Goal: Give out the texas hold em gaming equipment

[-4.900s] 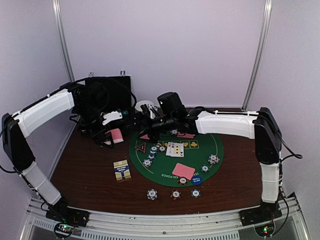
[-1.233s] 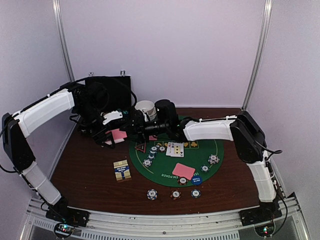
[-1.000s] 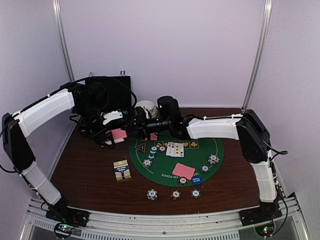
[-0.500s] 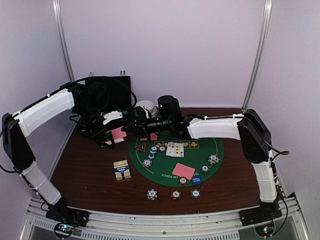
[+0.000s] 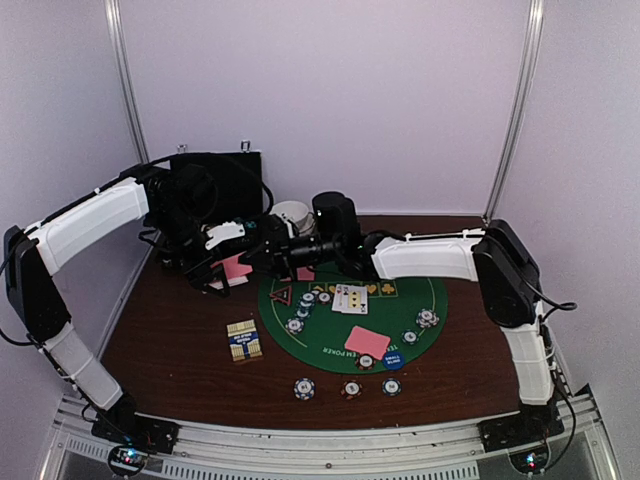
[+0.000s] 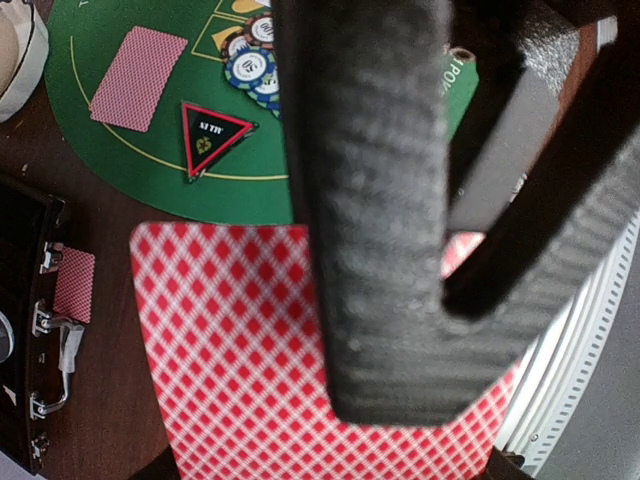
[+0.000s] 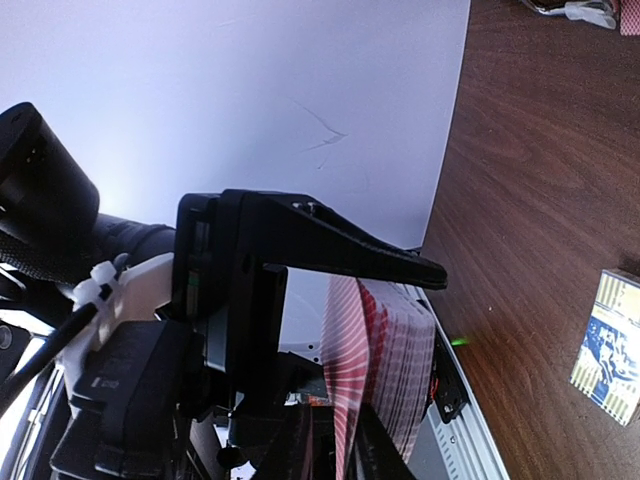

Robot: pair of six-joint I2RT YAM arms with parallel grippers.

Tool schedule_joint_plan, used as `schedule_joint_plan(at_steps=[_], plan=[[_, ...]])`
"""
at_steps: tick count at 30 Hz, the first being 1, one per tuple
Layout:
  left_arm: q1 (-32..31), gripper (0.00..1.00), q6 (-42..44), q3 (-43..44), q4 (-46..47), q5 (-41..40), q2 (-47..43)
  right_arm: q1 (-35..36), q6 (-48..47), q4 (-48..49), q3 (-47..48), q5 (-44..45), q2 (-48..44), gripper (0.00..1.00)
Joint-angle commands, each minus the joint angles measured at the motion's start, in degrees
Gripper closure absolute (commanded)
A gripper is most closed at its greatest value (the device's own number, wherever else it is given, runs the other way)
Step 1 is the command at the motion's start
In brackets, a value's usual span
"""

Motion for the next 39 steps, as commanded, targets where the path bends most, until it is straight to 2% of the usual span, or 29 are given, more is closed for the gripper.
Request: schedule_joint_plan(at_steps=[1,6,13,20,22,26,29,35,39], plan=[[0.24,1.00,0.63,0.56,0.79,0.26,-0.82,0.35,0.29,1.07,1.97,-1.01,0.79,0.89],[0.24,1.00,0.63,0.59,0.74,0.23,-0.86,-0.38,-0.19,0.62,1.56,-1.34,-0.12,1.00],[0.24,1.00,0.72,0.57,0.78,-0.14,-0.81,-3.98,-5.13,-3.45,-3.21,-1.70,-5.80,1.00],[0.24,1.00,0.80,0.48,0.70,-0.46,-0.85,-9.93,-21.48,-21.67,-7.03,-0.15,-14.93,1.00],[0.24,1.00,0.81,0.48,0.74,-0.73,-0.82,-11.53,-30.92,-34.11,-5.46,2.83,-17.03,1.00],[0.24,1.00,0.72,0.48,0.70,-0.43,-0.82,-12.68,-51.48,-57.92,-0.54,19.78,-19.68,1.00],[0.24,1.00,0.64,0.47,0.74,-0.49,-0.82,-12.59,-62.18,-65.55,-0.43,34.33,-21.32,1.00],[0.24,1.00,0.63,0.47,0.74,-0.53,-0.77,-7.72,-81.38,-62.11,-6.91,62.21,-24.44,1.00],[0.24,1.00,0.58,0.56,0.77,-0.25,-0.65,-3.09,-92.88,-57.92,-9.33,77.57,-22.08,1.00]])
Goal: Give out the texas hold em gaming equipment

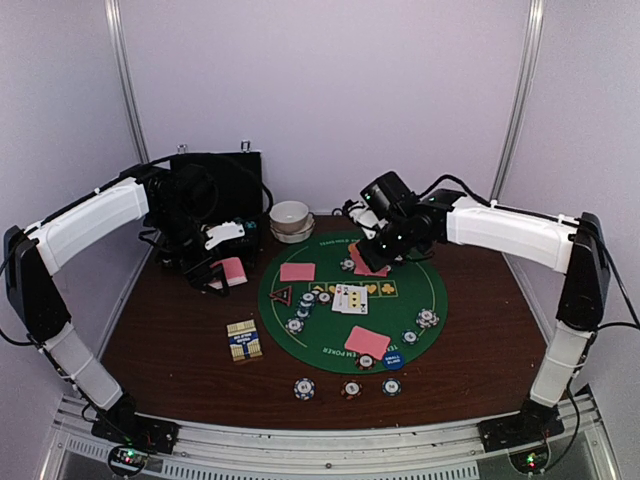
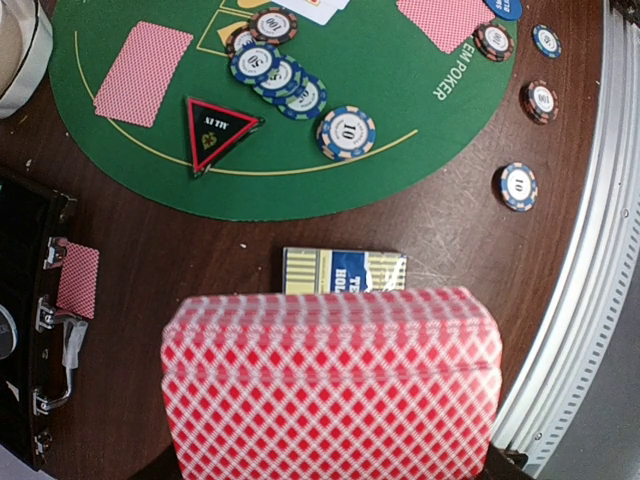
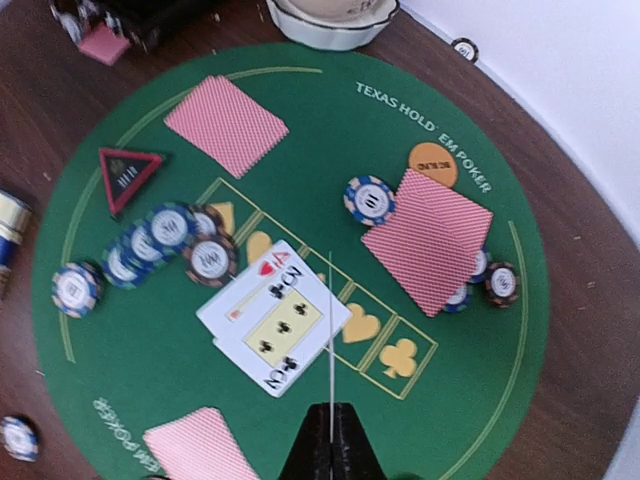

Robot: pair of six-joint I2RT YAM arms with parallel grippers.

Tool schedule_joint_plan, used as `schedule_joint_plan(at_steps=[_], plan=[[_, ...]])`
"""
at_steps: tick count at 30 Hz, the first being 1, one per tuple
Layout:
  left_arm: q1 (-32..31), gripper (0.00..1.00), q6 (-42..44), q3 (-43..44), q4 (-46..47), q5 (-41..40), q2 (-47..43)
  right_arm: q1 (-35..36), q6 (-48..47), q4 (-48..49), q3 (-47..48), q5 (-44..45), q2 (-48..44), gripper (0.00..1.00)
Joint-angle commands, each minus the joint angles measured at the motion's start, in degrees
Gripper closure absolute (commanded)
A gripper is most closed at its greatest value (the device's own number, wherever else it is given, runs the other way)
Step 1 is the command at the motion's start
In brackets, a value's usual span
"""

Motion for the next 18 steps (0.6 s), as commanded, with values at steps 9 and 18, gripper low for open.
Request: schedule_joint_plan(at_steps=[9,18], plan=[[0.24,1.00,0.24,0.56,0.69,0.50,-0.89,8.76,-30.36,12.54,-6.76,33.61,8.33,1.00],[0.24,1.00,0.26,0.64,0.64,0.50,-0.78,11.71,-29.37,13.96,-10.12,32.47,13.21,1.00]])
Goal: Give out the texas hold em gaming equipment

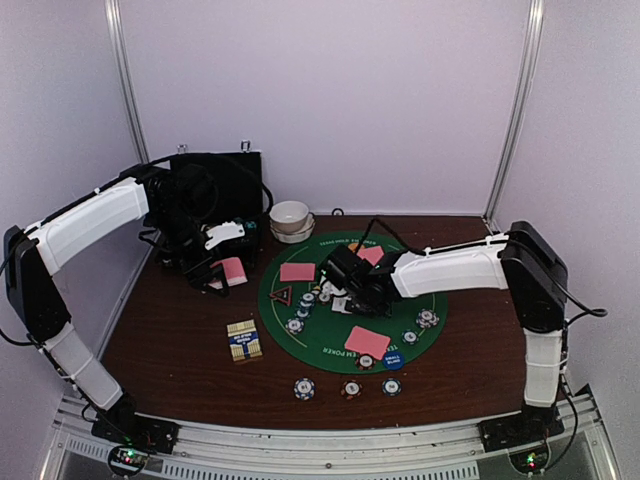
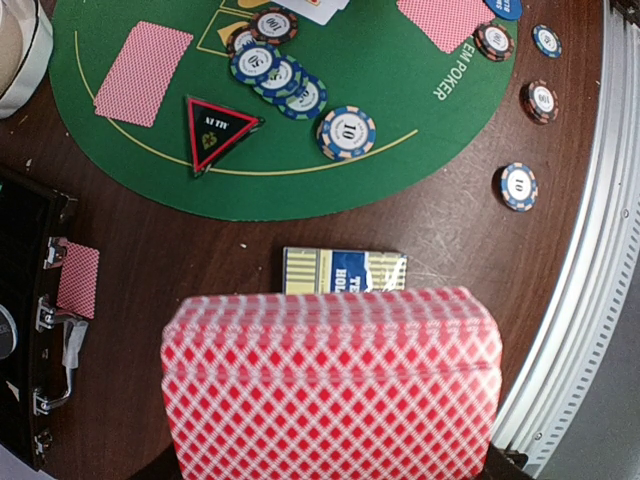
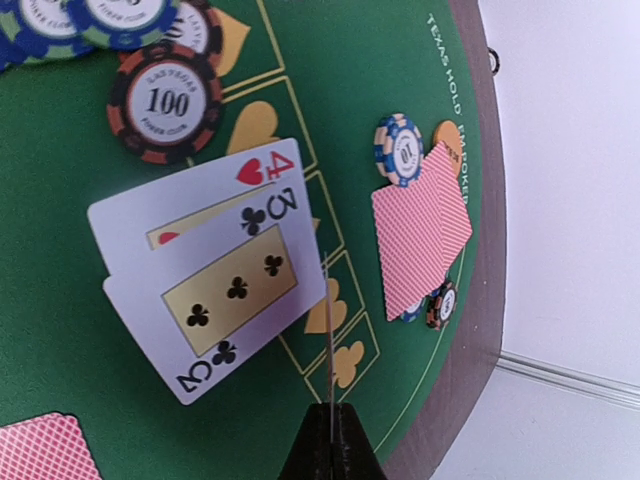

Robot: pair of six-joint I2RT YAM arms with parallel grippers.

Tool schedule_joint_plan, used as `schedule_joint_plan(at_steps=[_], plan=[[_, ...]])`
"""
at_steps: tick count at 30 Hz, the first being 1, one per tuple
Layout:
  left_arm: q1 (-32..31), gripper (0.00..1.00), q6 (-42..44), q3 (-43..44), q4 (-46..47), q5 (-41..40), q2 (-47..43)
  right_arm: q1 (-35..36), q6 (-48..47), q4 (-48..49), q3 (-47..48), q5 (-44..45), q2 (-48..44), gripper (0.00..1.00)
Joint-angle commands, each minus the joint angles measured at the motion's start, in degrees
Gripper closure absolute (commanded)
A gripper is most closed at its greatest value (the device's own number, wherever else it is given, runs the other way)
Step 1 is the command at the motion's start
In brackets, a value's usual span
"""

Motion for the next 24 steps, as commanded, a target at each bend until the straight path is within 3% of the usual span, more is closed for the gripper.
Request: schedule_joint_plan(at_steps=[1,2,4,5,7,17,24], plan=[[0.24,1.00,0.26,0.69,0.62,0.50,-0.71,1.47,0.44,2.07,-1.33,0.80,0.80,0.98],[0.24,1.00,0.26,0.73,0.61,0.47,-0.65,1.64,0.83,1.95,-1.44,0.29,0.92,0.87],[0.24,1.00,0.26,0.74,0.66,0.45,-0.68,1.83,1.58,1.64,-1.59,0.11,1.10,0.57],[0.24,1.00,0.22,0.74,0.57,0.53,-0.71,1.85,2.03,1.24,-1.52,0.06,1.09,0.47],[0.24,1.00,0.35,0.74,0.52,0.60,-0.77,1.86,2.95,0.39,-1.30,-0.21,0.75,0.37],[0.24,1.00,0.39,0.92,0.15,0.80,-0.91,1.77,4.49,2.27,-1.77,5.97,-1.85,0.03],[0.24,1.00,0.48,0.81,0.20,0.68,-1.12,0.76,13.15,0.84,0.30,9.87,-3.90,0.01]])
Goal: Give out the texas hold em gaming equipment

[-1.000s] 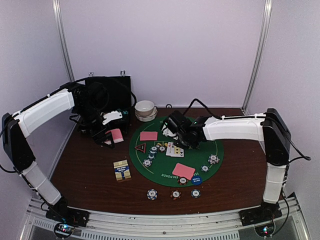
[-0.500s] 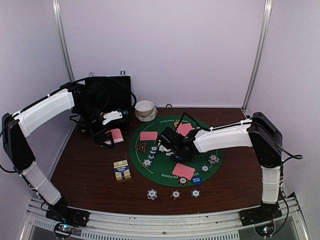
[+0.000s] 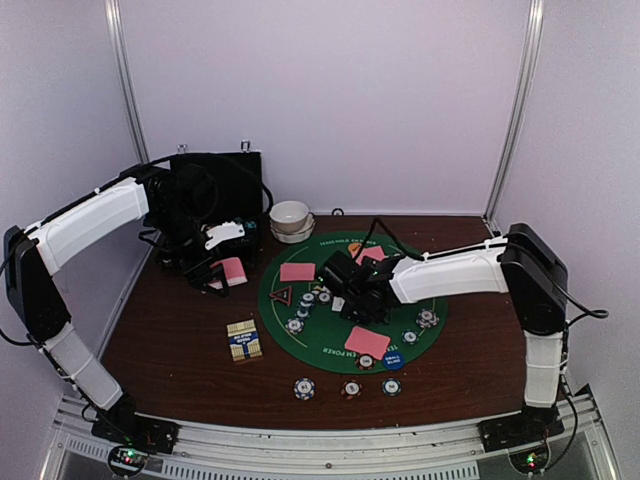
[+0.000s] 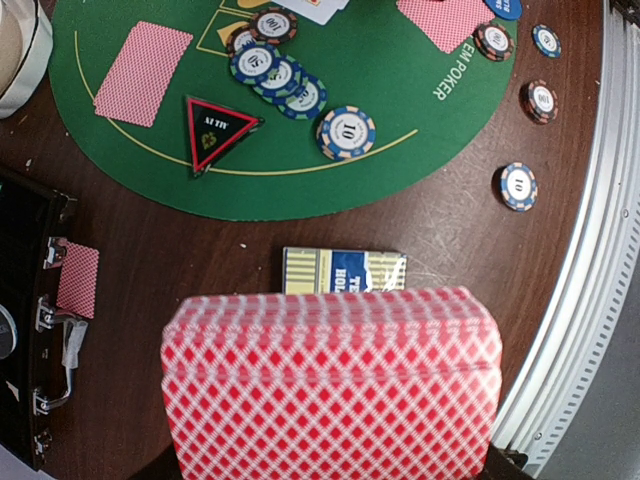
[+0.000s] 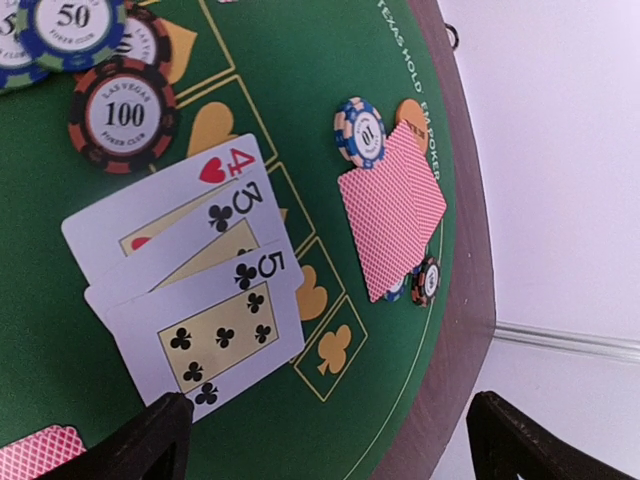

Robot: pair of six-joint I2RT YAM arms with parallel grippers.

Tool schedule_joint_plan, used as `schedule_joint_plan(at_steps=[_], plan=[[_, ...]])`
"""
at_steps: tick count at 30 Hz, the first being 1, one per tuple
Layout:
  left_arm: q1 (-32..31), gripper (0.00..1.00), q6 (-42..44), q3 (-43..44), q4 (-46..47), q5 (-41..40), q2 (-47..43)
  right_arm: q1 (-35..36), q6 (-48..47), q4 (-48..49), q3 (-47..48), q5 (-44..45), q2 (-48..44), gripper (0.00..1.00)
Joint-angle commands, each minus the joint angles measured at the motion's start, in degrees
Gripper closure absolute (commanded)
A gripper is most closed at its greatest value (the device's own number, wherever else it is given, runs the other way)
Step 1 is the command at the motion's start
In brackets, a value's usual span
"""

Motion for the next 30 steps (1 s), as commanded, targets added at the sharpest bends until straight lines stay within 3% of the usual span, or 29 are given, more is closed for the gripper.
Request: schedule_joint_plan(at_steps=[1,3,7,12,18,25,30], plan=[[0.24,1.00,0.52,0.75,0.19,0.67,-1.09,-1.24,9.06,-0.44,2.26,4.61,-5.16,0.00],[0.24,1.00,0.52,0.83,0.19,0.75,-1.08,-2.79,15.45,-2.61,4.08,0.78,-7.44,0.00],[0.24,1.00,0.45,1.21,0.21,0.93,-1.00,-7.82,27.18,-6.30,6.68,-18.52,-12.16,0.00],[0.24,1.00,0.43,1.38,0.22,1.14,-1.34,-10.84,37.99,6.48,-0.11,-37.54,-20.60,0.01],[0.24,1.00,0.64,1.82,0.18,1.44,-0.74,-11.26,49.40,8.58,4.66,-59.55,-16.63,0.00],[0.24,1.00,0.61,2.21,0.28,1.66,-0.71,-10.69,66.54,16.20,6.52,-72.57,-9.62,0.01],[0.24,1.00,0.61,2.30,0.65,2.01,-0.27,-8.02,70.42,19.00,9.17,-74.71,-5.45,0.00]])
